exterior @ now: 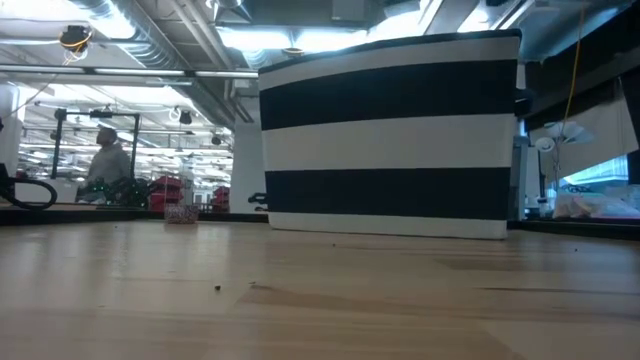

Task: Sort clothes
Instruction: Return to Home Position

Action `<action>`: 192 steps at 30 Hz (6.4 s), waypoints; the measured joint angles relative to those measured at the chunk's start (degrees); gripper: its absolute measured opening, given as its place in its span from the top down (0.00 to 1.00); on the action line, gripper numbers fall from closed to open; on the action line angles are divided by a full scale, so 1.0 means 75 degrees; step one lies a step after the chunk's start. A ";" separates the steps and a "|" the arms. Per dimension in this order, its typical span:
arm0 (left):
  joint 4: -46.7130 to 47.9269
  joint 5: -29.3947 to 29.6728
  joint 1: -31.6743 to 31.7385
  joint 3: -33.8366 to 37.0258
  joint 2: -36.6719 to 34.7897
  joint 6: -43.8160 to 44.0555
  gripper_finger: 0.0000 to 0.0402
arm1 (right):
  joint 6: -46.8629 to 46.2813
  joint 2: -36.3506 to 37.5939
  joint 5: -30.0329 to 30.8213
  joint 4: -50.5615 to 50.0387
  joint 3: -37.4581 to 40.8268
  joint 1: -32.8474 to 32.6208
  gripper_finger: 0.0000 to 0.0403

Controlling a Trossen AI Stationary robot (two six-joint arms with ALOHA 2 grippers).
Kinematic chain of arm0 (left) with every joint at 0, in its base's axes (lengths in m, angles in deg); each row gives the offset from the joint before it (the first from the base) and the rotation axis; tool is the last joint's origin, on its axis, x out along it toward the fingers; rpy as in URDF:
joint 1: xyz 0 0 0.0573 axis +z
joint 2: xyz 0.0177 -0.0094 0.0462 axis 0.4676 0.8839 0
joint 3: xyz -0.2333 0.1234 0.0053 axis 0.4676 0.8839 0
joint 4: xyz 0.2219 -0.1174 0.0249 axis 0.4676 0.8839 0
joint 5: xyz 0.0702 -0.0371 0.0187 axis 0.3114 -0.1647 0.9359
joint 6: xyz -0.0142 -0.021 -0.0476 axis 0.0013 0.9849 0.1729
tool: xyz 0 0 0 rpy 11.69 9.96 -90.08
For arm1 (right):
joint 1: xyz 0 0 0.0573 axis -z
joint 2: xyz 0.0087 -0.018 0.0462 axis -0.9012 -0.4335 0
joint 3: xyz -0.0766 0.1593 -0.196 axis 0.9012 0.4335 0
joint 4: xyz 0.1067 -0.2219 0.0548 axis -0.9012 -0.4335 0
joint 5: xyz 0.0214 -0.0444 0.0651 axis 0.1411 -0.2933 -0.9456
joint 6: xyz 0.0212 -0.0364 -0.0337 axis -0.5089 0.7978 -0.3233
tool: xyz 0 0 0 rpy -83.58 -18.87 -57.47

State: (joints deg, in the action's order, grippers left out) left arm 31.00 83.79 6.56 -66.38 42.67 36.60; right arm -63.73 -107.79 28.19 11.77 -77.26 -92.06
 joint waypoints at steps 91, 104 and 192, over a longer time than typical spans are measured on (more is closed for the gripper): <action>-0.5891 -0.3177 0.2363 0.7851 -0.5760 -0.0309 0.85 | 0.1428 0.3055 -0.2323 -0.0342 0.2369 0.1308 0.68; -0.5886 -0.3175 0.2363 0.7851 -0.5760 -0.0299 0.85 | 0.1278 0.5152 -0.1739 -0.1874 0.2836 0.1306 0.68; -0.5886 -0.3174 0.2362 0.7854 -0.5752 -0.0299 0.85 | 0.1472 0.7811 -0.1903 -0.4019 0.3686 0.1303 0.68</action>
State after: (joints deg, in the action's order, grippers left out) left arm -13.15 59.98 24.27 -7.48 -0.47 34.36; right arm -52.69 -49.21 13.92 -18.38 -49.61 -82.29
